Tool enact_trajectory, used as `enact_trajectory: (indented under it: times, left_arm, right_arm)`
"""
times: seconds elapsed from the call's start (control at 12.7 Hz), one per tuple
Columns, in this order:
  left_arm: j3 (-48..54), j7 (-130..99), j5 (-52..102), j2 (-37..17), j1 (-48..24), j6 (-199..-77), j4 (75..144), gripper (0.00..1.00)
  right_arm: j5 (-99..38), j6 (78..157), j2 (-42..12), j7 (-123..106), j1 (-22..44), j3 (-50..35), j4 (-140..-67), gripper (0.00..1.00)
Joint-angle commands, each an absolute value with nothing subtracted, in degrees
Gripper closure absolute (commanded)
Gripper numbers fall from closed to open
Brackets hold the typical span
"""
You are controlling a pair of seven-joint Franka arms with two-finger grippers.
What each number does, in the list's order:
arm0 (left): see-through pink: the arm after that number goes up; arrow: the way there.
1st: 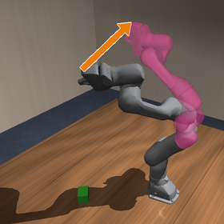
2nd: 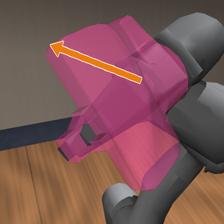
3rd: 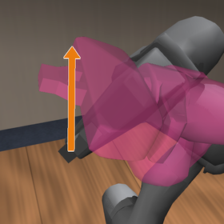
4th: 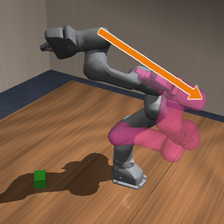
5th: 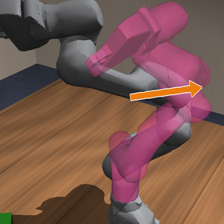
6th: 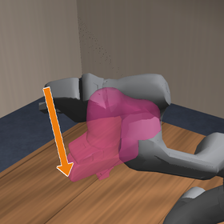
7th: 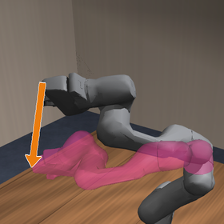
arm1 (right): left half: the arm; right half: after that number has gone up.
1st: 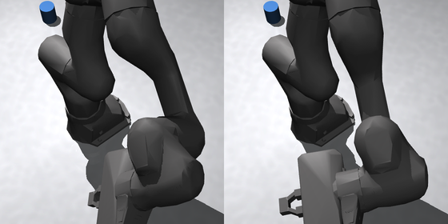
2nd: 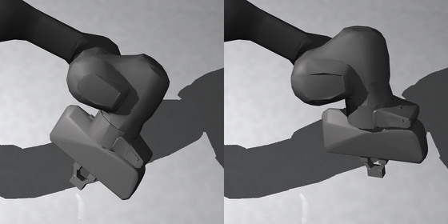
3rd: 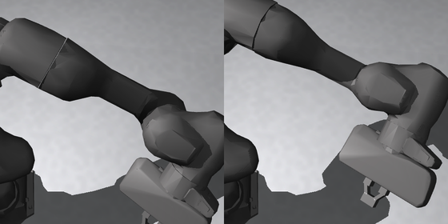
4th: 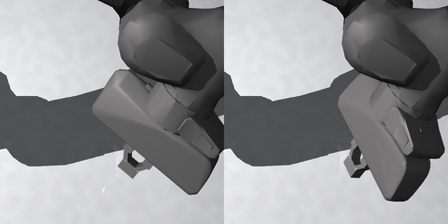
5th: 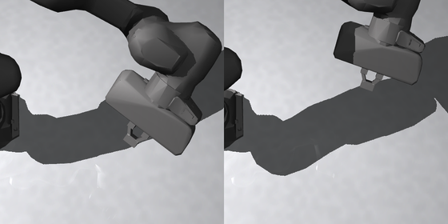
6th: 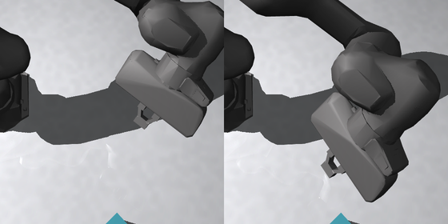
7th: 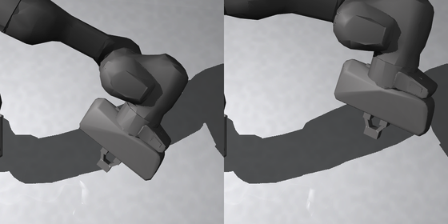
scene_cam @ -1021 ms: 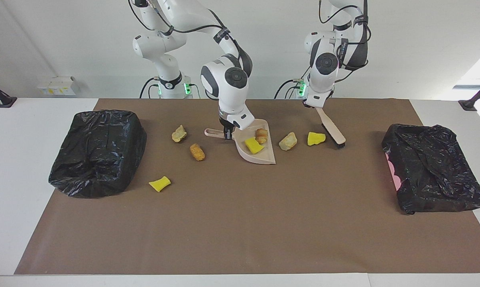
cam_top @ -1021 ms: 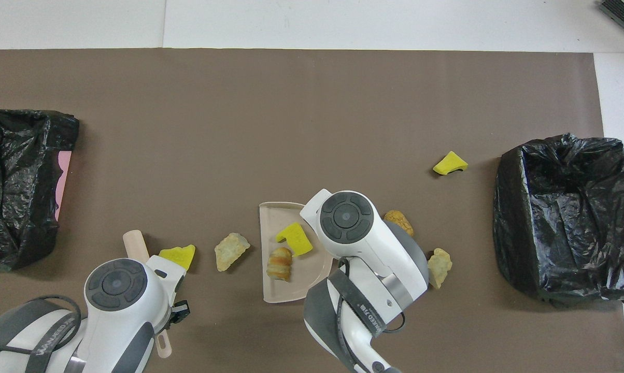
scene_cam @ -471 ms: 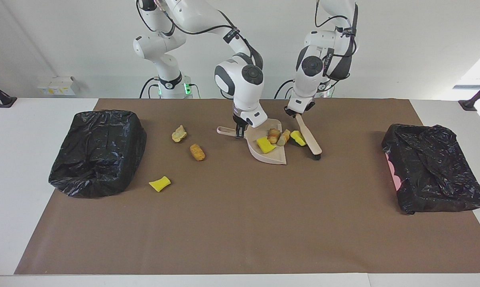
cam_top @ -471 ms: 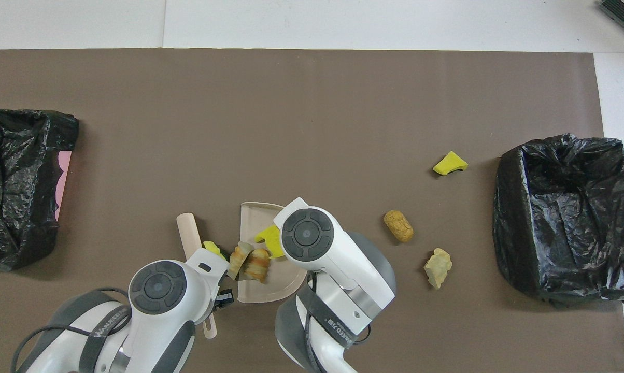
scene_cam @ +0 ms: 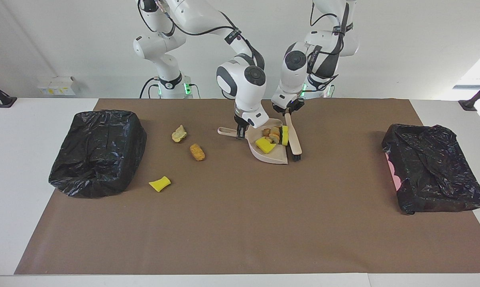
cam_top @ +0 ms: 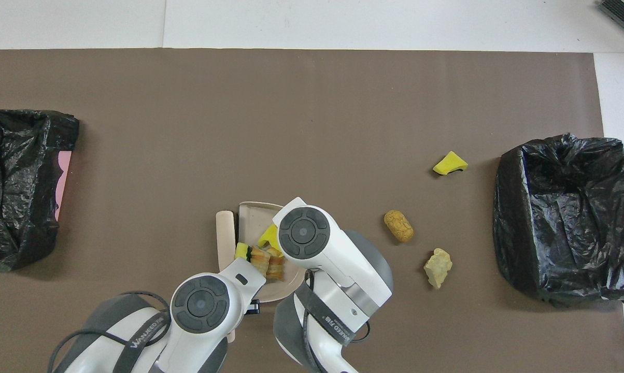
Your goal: Sweep and dump trash in bin
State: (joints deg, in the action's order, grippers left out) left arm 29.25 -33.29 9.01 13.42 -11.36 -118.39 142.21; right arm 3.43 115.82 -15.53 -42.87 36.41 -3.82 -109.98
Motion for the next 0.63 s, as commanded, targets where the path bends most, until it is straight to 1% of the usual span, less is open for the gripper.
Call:
enact_trajectory:
  times: [0.0, 0.08, 0.24, 0.31, 0.55]
  left_arm:
    - [30.8, -33.2, 9.1, 12.9, -12.2, -118.4, 139.7, 1.00]
    - [31.1, -33.3, 9.4, 12.7, -12.2, -119.0, 139.3, 1.00]
    - [31.0, -33.5, 10.7, 8.7, -11.7, -120.4, 135.9, 1.00]
    - [30.9, -32.9, 10.8, 7.8, -11.3, -119.5, 134.5, 1.00]
    - [30.2, -32.3, 10.8, 8.2, -7.4, -114.2, 130.4, 1.00]
  right_arm:
    - [3.8, 116.7, -17.2, -41.1, 34.7, -4.0, -109.7, 1.00]
    - [3.8, 116.8, -16.7, -41.3, 34.4, -4.1, -110.5, 1.00]
    - [3.3, 117.6, -16.3, -41.5, 33.1, -4.2, -110.8, 1.00]
    - [2.7, 117.9, -16.1, -41.5, 33.1, -4.2, -110.8, 1.00]
    - [2.6, 117.7, -15.9, -42.4, 32.3, -4.2, -110.0, 1.00]
